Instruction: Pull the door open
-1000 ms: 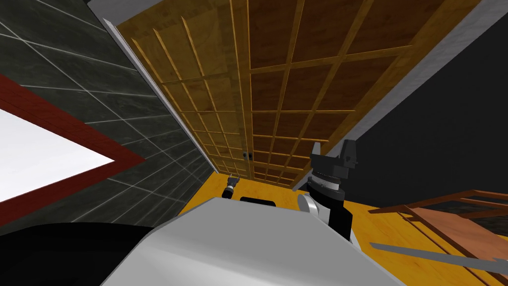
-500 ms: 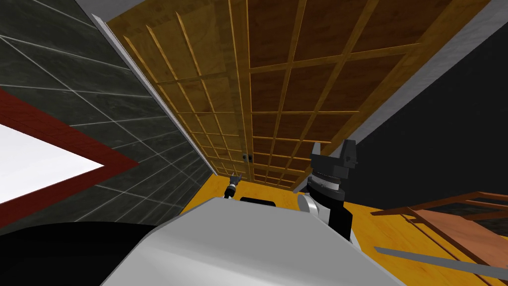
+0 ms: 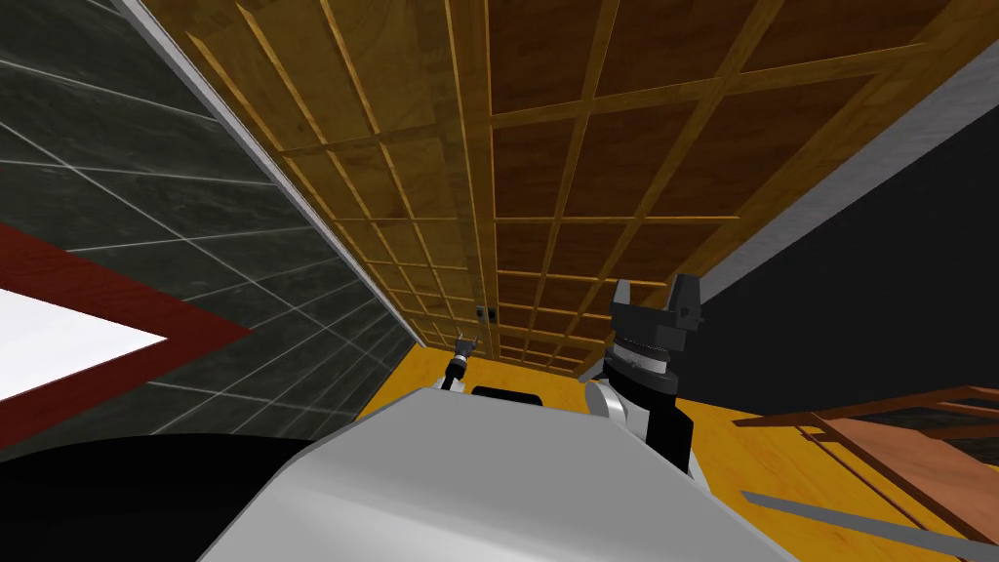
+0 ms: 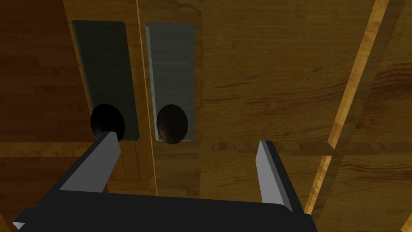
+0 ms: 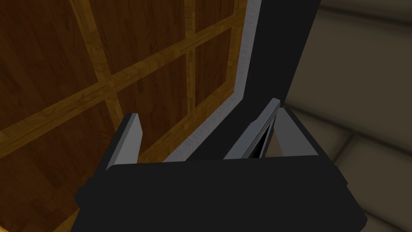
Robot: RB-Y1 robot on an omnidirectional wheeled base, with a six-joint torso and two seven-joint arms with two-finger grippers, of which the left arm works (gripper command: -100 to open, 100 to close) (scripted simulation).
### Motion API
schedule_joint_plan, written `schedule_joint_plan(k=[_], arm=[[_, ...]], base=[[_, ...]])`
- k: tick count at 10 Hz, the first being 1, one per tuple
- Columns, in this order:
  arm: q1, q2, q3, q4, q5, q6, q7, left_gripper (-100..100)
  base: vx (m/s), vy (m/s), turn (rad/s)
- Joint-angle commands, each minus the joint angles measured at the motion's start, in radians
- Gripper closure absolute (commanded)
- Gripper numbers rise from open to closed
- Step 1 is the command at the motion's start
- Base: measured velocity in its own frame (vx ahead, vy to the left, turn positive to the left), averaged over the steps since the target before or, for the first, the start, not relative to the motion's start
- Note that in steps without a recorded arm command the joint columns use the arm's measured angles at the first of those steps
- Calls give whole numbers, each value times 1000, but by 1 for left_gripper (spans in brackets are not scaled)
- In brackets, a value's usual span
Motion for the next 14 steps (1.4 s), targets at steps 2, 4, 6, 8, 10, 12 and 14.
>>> schedule_joint_plan(k=[2,4,6,8,10,12,14], arm=[[-31,-18,-10,-10,-3,0,3,-100],[-63,-31,-14,-24,-3,-5,2,-100],[-61,-33,-17,-36,-4,4,5,-100],[-61,-33,-17,-36,-4,4,5,100],[-61,-33,-17,-36,-4,4,5,100],[-61,-33,-17,-36,-4,4,5,100],[-21,-21,-13,-17,0,13,26,100]], base=[[165,21,-71],[216,40,-44],[113,34,-21],[-15,-9,-3],[-19,-5,3],[0,0,0],[-111,-28,-12]])
